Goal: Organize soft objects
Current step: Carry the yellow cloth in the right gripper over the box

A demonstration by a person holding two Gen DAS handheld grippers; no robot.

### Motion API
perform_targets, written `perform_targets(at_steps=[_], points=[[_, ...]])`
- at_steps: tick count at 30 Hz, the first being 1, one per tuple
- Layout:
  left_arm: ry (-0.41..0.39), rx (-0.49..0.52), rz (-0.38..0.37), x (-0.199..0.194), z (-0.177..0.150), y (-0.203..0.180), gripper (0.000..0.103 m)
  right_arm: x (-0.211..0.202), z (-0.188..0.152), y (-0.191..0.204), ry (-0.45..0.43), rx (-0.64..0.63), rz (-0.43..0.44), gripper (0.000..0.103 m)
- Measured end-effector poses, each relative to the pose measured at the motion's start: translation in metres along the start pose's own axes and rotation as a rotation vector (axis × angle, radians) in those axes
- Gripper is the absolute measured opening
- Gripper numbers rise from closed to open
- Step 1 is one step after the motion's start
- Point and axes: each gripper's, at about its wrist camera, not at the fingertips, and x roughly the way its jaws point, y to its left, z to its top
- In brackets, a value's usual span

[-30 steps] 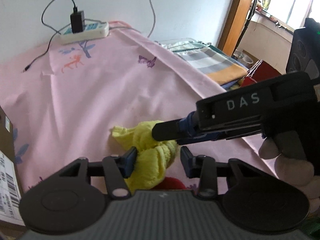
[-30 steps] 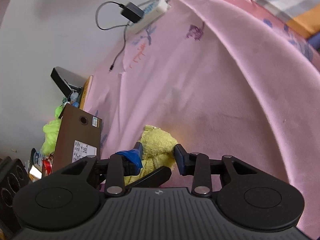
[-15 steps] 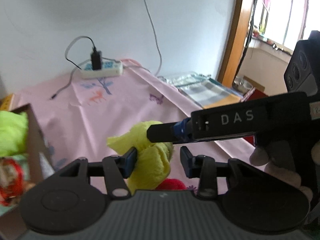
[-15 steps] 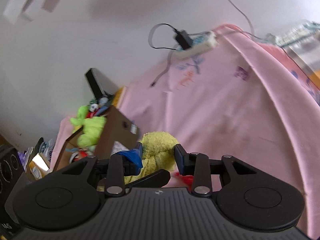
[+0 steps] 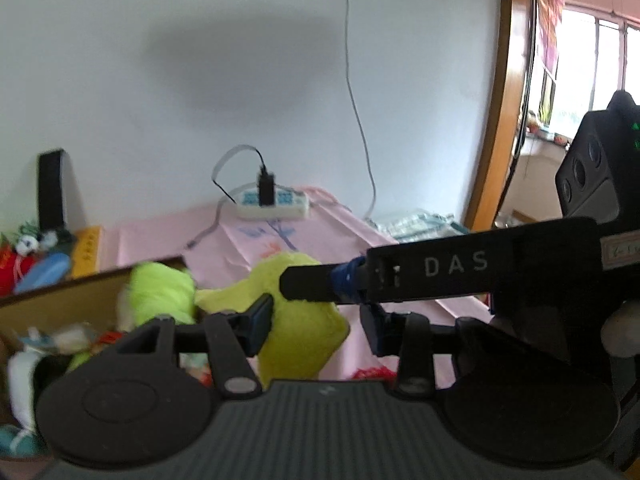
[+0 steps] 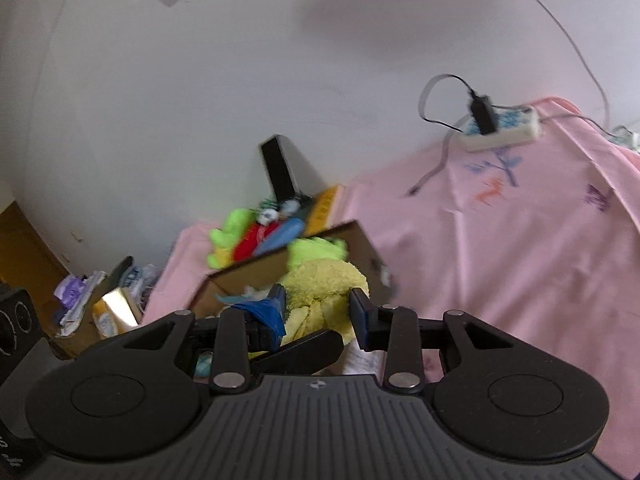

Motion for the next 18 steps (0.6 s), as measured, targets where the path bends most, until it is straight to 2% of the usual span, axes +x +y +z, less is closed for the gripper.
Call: perform_targets(at_steps=[4, 9, 13, 18], points=[[-0.042, 0.006, 0.029, -0.016, 0.001, 0.015, 0.039, 0.01, 0.002, 0.024, -0.02, -0.027, 0.024, 0.018], [-0.055, 0.002, 0.059, -0.025, -0.001, 0.039, 0.039, 0.031, 0.001, 0.048, -0.016, -0.074, 0.033, 0.018], [-0.034, -0.006, 0.079, -0.025, -0.005, 0.06, 0.039, 0.052, -0.001, 0.06, 0.011, -0.098, 0.021, 0.018], [0.018, -0.022, 0.083, -0.01, -0.013, 0.082, 0.039, 0.077, -0.007, 0.07, 0.047, -0.154, -0.039, 0.018]])
